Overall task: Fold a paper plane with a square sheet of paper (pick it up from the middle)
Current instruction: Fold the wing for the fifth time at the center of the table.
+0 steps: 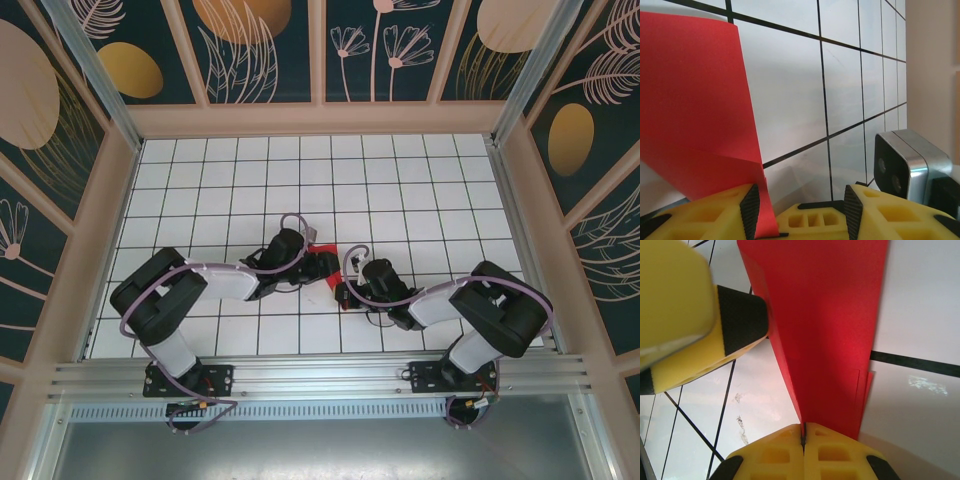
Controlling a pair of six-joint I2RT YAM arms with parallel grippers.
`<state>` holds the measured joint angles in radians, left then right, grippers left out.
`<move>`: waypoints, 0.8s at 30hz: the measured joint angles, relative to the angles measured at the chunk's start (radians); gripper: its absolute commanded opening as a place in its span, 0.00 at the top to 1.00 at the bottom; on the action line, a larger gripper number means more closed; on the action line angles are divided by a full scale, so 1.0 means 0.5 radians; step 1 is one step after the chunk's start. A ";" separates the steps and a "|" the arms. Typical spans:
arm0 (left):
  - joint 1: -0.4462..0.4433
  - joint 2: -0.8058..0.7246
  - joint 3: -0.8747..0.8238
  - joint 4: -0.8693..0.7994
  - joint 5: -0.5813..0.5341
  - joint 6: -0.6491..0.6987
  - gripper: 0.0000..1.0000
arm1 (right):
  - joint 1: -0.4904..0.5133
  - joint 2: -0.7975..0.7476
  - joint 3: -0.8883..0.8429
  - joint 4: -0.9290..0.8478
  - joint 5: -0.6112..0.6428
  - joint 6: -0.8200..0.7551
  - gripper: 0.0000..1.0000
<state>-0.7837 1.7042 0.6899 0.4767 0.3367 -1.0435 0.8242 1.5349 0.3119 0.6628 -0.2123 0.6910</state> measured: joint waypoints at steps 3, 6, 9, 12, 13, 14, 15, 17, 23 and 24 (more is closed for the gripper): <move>0.000 0.065 0.024 0.005 0.000 0.002 0.50 | 0.000 -0.001 0.000 0.000 -0.011 0.011 0.86; 0.000 0.102 0.031 0.005 -0.001 0.015 0.50 | 0.000 -0.011 0.007 -0.010 -0.035 0.037 0.82; 0.000 0.119 0.035 0.005 -0.001 0.030 0.51 | -0.002 -0.021 0.031 -0.061 -0.054 0.050 0.80; 0.000 0.120 0.038 0.003 -0.001 0.045 0.51 | -0.006 -0.038 0.048 -0.109 -0.076 0.060 0.77; 0.000 0.121 0.042 0.002 -0.001 0.047 0.50 | -0.008 -0.048 0.052 -0.131 -0.088 0.063 0.76; 0.000 0.121 0.046 0.001 -0.001 0.053 0.50 | -0.008 -0.057 0.052 -0.146 -0.092 0.066 0.76; 0.000 0.121 0.050 -0.003 -0.001 0.058 0.51 | -0.008 -0.069 0.053 -0.170 -0.098 0.070 0.75; 0.000 0.124 0.053 -0.004 -0.001 0.063 0.51 | -0.008 -0.098 0.053 -0.215 -0.103 0.092 0.74; 0.000 0.132 0.065 -0.013 0.000 0.087 0.51 | -0.008 -0.197 0.052 -0.350 -0.101 0.127 0.82; 0.000 0.137 0.069 -0.014 0.000 0.091 0.51 | -0.008 -0.204 0.052 -0.362 -0.101 0.137 0.83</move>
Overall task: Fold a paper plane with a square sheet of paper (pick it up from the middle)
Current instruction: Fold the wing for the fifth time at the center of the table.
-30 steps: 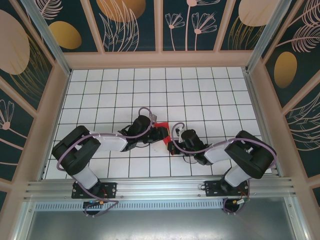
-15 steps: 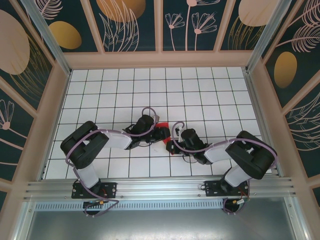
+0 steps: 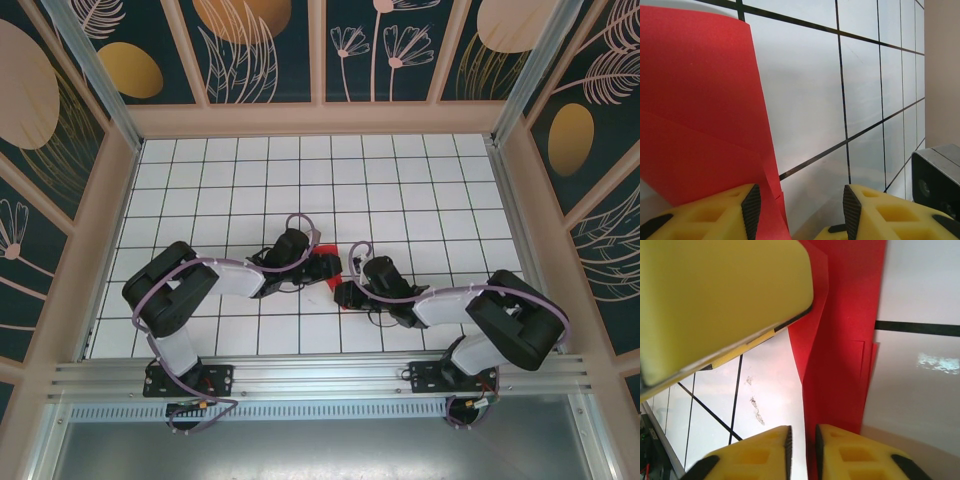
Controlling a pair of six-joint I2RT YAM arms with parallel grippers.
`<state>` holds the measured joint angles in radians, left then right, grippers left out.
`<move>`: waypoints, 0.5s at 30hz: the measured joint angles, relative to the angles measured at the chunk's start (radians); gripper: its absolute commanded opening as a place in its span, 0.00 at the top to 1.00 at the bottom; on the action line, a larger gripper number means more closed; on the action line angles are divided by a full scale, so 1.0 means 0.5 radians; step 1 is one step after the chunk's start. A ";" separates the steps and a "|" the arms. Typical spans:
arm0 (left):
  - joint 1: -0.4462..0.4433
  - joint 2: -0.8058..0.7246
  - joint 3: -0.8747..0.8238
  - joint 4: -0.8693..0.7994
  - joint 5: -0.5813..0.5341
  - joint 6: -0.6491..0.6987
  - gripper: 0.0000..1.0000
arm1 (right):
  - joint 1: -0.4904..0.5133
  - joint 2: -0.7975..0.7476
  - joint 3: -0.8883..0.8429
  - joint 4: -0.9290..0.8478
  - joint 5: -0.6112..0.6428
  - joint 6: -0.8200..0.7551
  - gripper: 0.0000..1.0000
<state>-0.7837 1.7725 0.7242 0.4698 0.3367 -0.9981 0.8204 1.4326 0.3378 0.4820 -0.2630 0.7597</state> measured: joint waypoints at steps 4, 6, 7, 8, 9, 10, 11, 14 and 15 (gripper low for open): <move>0.000 0.008 0.007 -0.005 0.000 0.005 0.51 | -0.004 -0.004 -0.003 -0.030 -0.001 0.021 0.88; 0.000 0.008 0.008 -0.005 0.000 0.006 0.51 | -0.008 -0.004 -0.011 -0.031 -0.002 0.037 0.91; 0.000 0.008 0.008 -0.005 0.000 0.007 0.51 | -0.015 -0.004 -0.016 -0.031 -0.002 0.051 0.92; 0.000 0.008 0.008 -0.005 0.000 0.007 0.51 | -0.020 -0.004 -0.019 -0.031 -0.004 0.060 0.94; 0.000 0.008 0.008 -0.005 0.000 0.007 0.51 | -0.027 -0.004 -0.024 -0.028 -0.009 0.072 0.95; 0.000 0.008 0.011 -0.007 0.000 0.007 0.51 | -0.034 -0.004 -0.031 -0.024 -0.018 0.081 0.95; 0.000 0.008 0.015 -0.008 0.002 0.007 0.51 | -0.043 -0.003 -0.041 -0.014 -0.025 0.098 0.95; 0.000 0.008 0.026 -0.008 0.006 0.008 0.50 | -0.072 0.005 -0.080 0.038 -0.061 0.126 0.96; 0.000 0.008 0.030 -0.008 0.010 0.014 0.49 | -0.082 0.018 -0.090 0.058 -0.076 0.134 0.96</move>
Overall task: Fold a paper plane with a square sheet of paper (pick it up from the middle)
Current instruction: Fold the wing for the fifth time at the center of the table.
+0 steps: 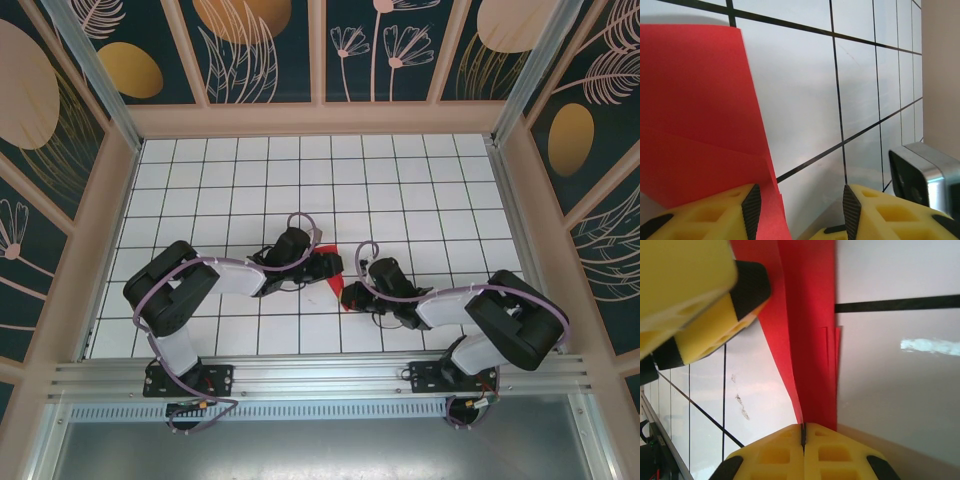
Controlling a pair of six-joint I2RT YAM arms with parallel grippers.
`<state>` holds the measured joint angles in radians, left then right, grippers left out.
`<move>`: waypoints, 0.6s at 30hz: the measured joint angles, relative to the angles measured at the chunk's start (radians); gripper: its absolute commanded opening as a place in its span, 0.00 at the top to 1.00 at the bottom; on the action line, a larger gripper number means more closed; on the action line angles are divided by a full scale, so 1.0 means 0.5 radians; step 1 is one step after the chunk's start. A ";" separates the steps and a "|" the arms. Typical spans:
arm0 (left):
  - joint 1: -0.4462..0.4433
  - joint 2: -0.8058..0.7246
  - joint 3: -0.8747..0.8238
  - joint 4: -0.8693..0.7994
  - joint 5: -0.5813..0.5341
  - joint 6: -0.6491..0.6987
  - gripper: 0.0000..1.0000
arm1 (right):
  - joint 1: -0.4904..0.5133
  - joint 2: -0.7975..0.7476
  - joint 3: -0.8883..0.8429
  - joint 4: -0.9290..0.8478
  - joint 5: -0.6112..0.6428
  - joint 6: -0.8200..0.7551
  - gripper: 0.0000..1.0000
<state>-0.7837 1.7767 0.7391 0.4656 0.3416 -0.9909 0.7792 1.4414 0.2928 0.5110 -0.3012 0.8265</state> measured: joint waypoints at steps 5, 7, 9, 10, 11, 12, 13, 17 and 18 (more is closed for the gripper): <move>0.000 0.000 0.021 -0.006 0.035 0.025 0.47 | -0.030 0.038 -0.027 0.102 -0.068 0.051 0.96; 0.000 0.000 0.024 -0.006 0.043 0.037 0.47 | -0.040 0.045 -0.040 0.137 -0.082 0.076 0.96; 0.000 0.000 0.024 -0.006 0.056 0.043 0.47 | -0.048 0.050 -0.056 0.176 -0.089 0.096 0.96; 0.000 0.000 0.026 -0.006 0.060 0.044 0.47 | -0.052 0.052 -0.060 0.185 -0.092 0.099 0.96; 0.000 0.000 0.027 -0.005 0.069 0.044 0.47 | -0.053 0.052 -0.061 0.187 -0.097 0.105 0.96; 0.000 0.000 0.027 -0.006 0.076 0.045 0.48 | -0.056 0.052 -0.061 0.187 -0.098 0.105 0.95; 0.000 0.002 0.030 -0.006 0.081 0.045 0.48 | -0.056 0.052 -0.061 0.187 -0.098 0.105 0.95; 0.000 0.034 0.040 -0.011 0.085 0.045 0.49 | -0.060 0.051 -0.061 0.185 -0.099 0.106 0.91; 0.000 0.044 0.042 -0.011 0.085 0.045 0.49 | -0.060 0.051 -0.060 0.185 -0.105 0.106 0.90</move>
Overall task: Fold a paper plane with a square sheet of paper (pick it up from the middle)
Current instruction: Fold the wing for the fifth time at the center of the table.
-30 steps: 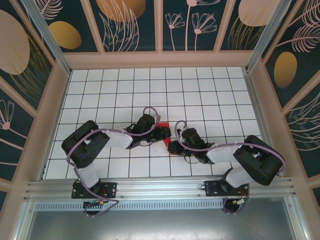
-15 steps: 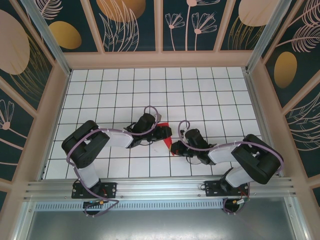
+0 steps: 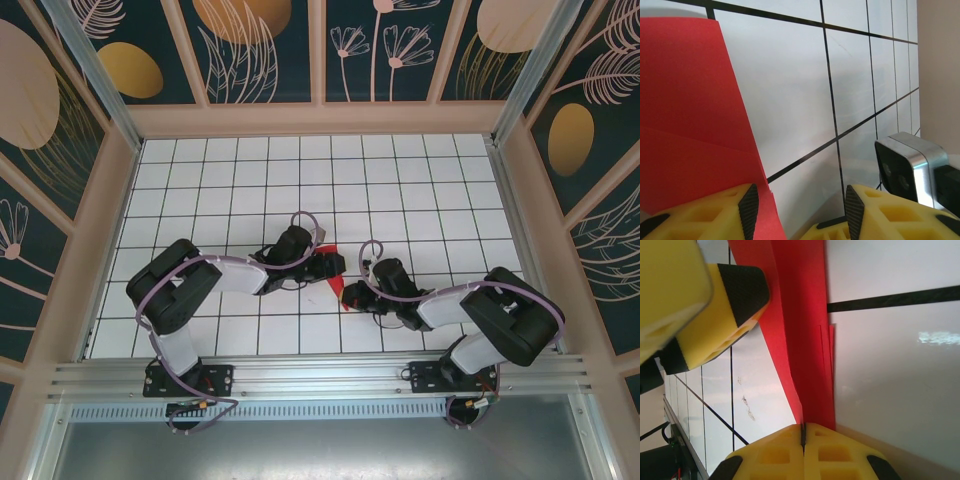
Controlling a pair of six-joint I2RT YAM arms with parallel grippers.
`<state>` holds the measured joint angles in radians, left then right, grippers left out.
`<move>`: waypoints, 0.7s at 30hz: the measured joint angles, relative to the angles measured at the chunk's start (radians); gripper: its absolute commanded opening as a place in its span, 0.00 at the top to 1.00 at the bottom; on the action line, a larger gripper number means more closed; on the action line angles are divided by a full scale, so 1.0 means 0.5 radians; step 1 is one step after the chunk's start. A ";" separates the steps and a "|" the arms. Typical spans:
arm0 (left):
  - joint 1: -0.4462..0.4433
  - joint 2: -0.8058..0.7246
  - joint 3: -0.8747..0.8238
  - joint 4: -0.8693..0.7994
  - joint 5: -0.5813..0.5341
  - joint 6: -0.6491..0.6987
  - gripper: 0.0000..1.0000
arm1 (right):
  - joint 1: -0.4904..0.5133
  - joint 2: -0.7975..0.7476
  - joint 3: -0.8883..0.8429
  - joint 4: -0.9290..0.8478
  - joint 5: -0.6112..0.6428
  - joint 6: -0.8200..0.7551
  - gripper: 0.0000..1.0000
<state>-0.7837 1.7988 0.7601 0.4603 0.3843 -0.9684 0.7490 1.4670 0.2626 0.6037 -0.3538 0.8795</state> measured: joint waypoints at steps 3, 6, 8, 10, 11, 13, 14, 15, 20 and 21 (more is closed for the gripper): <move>0.000 0.022 0.003 -0.001 0.000 0.004 0.49 | -0.003 -0.008 0.003 -0.006 -0.015 0.002 0.86; 0.000 0.033 0.003 -0.002 0.001 0.017 0.49 | -0.003 -0.024 0.021 -0.046 -0.026 0.005 0.81; 0.000 0.040 0.003 -0.002 0.001 0.026 0.49 | -0.003 -0.043 0.034 -0.086 -0.029 0.005 0.78; 0.000 0.046 0.004 -0.002 0.001 0.033 0.49 | -0.003 -0.063 0.047 -0.134 -0.028 0.004 0.78; 0.000 0.047 0.005 -0.003 0.002 0.037 0.49 | -0.003 -0.075 0.054 -0.166 -0.027 0.004 0.78; 0.000 0.048 0.007 -0.006 0.002 0.044 0.49 | -0.003 -0.096 0.063 -0.222 -0.021 0.003 0.77; 0.000 0.048 0.008 -0.009 0.002 0.045 0.49 | -0.003 -0.110 0.065 -0.249 -0.014 0.003 0.77; 0.000 0.050 0.011 -0.015 0.002 0.047 0.49 | -0.004 -0.124 0.065 -0.275 -0.012 0.002 0.77; 0.000 0.051 0.014 -0.023 0.002 0.051 0.49 | -0.016 -0.183 0.066 -0.368 -0.006 -0.002 0.83; 0.000 0.051 0.014 -0.022 0.002 0.051 0.49 | -0.021 -0.189 0.068 -0.380 -0.006 -0.004 0.86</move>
<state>-0.7837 1.8244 0.7670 0.4492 0.3855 -0.9428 0.7387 1.3724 0.2966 0.4137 -0.3569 0.8776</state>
